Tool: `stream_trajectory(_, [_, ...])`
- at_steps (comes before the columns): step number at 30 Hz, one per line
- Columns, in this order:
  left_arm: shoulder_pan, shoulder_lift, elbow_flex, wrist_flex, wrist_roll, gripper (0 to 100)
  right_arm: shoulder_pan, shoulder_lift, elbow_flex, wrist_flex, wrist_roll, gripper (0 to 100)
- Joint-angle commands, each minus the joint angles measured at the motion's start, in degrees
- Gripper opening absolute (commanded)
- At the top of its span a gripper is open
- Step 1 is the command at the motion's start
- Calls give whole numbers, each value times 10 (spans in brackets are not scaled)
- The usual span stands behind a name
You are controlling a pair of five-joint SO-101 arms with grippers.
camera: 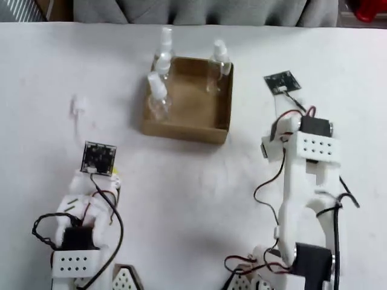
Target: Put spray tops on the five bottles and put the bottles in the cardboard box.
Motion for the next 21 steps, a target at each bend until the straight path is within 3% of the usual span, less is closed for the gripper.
stream_trajectory(1, [-4, -2, -4, -18, -7, 20, -9, -58, -7, 9, -4, 15])
stream_trajectory(5, [-4, -2, -4, -18, -7, 20, -35, -106, -7, 8, -22, 15])
stream_trajectory(16, [-7, -2, -4, -18, -5, 20, -95, -172, -10, -39, -280, 15])
stream_trajectory(21, [-7, -2, -4, -18, -4, 20, -145, -208, -7, -39, -315, 15])
